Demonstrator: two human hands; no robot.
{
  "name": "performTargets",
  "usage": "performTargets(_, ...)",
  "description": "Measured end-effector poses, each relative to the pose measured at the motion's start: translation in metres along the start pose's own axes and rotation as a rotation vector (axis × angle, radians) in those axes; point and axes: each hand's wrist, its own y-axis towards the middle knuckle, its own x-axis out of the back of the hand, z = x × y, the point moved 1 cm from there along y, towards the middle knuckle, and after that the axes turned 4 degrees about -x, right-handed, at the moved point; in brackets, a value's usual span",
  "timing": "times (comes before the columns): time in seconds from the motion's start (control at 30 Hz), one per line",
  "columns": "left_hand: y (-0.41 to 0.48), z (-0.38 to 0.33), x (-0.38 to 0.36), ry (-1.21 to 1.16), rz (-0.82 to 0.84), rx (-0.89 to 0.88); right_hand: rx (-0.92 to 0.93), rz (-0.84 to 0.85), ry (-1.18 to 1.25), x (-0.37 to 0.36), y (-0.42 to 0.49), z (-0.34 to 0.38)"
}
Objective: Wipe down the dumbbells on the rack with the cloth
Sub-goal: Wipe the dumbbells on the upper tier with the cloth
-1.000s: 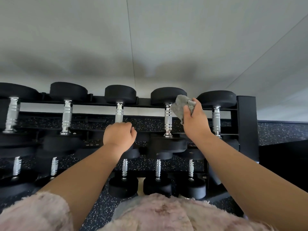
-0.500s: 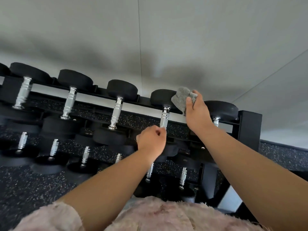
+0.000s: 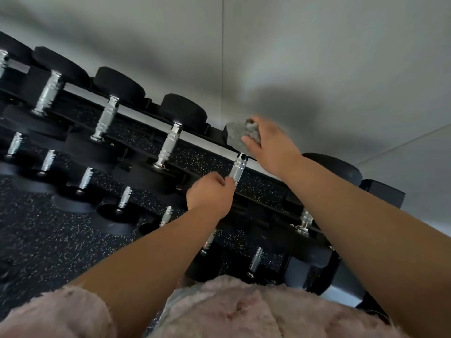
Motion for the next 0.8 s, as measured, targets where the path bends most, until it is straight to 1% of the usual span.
performTargets(0.1,-0.001,-0.002,0.002,-0.003,-0.001,0.019,-0.046,0.0,0.07,0.006,-0.01,-0.019)
performTargets(0.2,-0.001,-0.003,0.002,-0.016,-0.001,0.032,-0.183,-0.024,0.143,0.005,-0.016,-0.03)
performTargets(0.23,-0.001,-0.004,0.003,-0.024,-0.004,0.036,-0.197,-0.04,0.136,0.004,-0.013,-0.028)
performTargets(0.3,-0.002,-0.005,0.003,-0.034,-0.011,0.041,-0.153,-0.093,0.065,0.002,-0.003,-0.013)
performTargets(0.37,-0.002,-0.006,0.004,-0.038,-0.017,0.049,-0.047,-0.116,-0.011,-0.003,0.011,0.006)
performTargets(0.43,-0.002,-0.007,0.004,-0.038,-0.02,0.057,0.037,-0.082,-0.109,-0.012,0.024,0.02)
performTargets(0.5,-0.002,-0.007,0.004,-0.042,-0.018,0.065,0.049,-0.046,-0.171,-0.014,0.03,0.025)
performTargets(0.6,-0.003,-0.005,0.004,-0.041,-0.015,0.059,0.07,-0.02,-0.078,-0.003,0.02,0.011)
performTargets(0.63,-0.002,-0.005,0.003,-0.039,-0.011,0.054,0.027,-0.012,-0.013,0.002,0.013,0.001)
performTargets(0.7,-0.001,-0.004,0.003,-0.041,-0.008,0.051,-0.135,0.0,0.12,0.008,0.002,-0.02)
performTargets(0.77,-0.001,-0.004,0.003,-0.041,-0.012,0.049,-0.27,-0.006,0.146,0.008,0.002,-0.028)
performTargets(0.8,-0.001,-0.004,0.003,-0.039,-0.012,0.047,-0.295,-0.016,0.121,0.007,0.007,-0.025)
